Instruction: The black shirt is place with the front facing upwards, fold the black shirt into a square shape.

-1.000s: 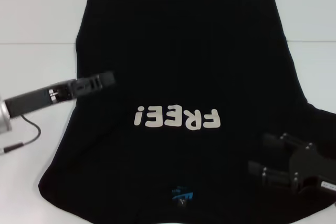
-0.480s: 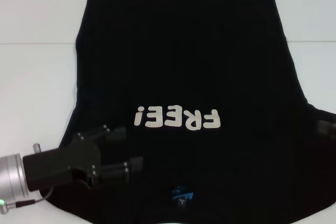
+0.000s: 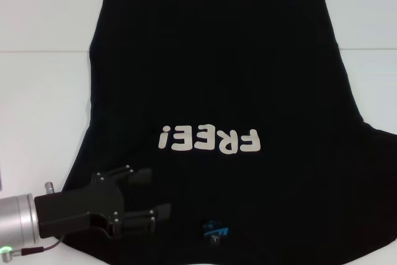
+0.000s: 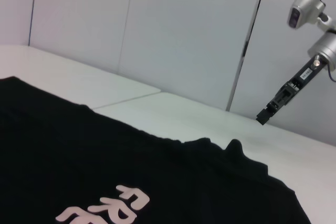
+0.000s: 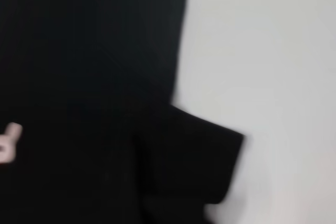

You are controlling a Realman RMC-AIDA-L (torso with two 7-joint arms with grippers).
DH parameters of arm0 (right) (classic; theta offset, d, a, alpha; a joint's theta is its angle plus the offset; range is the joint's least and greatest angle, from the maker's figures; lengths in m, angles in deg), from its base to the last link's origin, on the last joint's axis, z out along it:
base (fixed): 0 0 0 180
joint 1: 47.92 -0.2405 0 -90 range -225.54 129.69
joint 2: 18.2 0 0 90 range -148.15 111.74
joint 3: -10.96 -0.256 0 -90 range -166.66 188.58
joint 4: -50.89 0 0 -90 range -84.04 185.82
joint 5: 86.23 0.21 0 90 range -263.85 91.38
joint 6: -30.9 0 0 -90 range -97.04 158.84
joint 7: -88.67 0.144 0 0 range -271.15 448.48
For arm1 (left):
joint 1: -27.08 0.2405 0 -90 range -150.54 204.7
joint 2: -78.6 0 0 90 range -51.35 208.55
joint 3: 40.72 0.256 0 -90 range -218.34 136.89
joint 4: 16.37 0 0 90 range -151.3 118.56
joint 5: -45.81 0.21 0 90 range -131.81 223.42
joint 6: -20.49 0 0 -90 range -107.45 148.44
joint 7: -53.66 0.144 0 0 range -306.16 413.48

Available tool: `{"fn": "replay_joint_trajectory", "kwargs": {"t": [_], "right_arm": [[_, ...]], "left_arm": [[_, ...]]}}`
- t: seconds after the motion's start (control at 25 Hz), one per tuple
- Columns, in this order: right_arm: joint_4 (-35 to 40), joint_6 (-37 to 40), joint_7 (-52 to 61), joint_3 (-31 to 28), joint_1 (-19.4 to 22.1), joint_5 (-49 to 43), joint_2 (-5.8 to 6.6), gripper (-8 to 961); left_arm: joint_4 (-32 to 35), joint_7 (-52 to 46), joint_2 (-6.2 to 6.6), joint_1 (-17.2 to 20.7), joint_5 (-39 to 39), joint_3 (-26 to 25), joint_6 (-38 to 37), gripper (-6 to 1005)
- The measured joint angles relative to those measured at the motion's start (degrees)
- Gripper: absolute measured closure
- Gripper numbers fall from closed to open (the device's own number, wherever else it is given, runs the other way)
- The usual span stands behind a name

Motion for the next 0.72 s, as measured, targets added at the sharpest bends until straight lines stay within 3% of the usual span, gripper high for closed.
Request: {"fn": "replay_joint_trajectory", "kwargs": {"t": [0.32, 0.72], "right_arm": [[-5.76, -6.42, -0.64, 4.13, -2.68, -2.67, -1.03, 47], [-15.13, -10.79, -1.63, 6.65, -5.65, -2.58, -0.45, 47]], "left_arm": [[-0.81, 0.13, -0.04, -0.34, 0.02, 0.45, 0.49, 144], [-0.93, 0.0, -0.06, -0.68, -0.22, 0.43, 1.03, 145]]}}
